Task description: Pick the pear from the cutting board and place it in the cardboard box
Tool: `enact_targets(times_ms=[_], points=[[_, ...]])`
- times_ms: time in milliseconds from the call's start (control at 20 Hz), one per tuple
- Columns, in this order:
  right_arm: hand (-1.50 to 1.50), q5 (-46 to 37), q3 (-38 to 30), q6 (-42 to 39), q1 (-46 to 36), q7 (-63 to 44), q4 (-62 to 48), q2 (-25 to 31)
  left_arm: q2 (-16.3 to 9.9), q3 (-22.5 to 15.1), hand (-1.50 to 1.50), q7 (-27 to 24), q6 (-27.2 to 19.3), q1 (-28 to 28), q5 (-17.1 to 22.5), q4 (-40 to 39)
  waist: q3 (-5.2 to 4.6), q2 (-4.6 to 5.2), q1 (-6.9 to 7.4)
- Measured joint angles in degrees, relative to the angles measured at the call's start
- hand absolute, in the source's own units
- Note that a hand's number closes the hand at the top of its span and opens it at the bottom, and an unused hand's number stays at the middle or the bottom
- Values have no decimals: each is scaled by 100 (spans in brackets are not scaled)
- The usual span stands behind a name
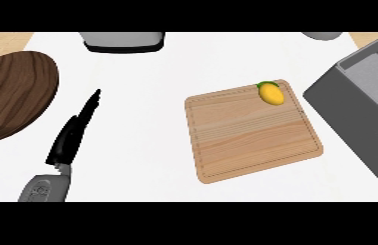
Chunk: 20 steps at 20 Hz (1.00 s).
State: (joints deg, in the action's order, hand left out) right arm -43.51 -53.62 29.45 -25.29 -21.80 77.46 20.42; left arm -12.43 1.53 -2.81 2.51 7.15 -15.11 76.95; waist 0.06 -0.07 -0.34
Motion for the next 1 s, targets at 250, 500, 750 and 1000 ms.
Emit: enact_targets(times_ms=[250,500,750,1000], points=[[-150,881,-350,139,759,633,524,-60,-41,60,0,-67,63,-110,30,72,-8,-6,-10],[-150,1712,-747,157,1477,1106,1058,-161,35,46,0,-28,30,-30,-34,-17,-62,-22,-22],[-150,2365,-1031,68,2169,1546,1488,-470,71,83,0,-30,4,40,-56,-84,-105,-35,-35],[-150,2836,-1243,-179,2771,1987,1527,-645,24,143,0,-7,57,59,-34,-44,-104,-34,-40]])
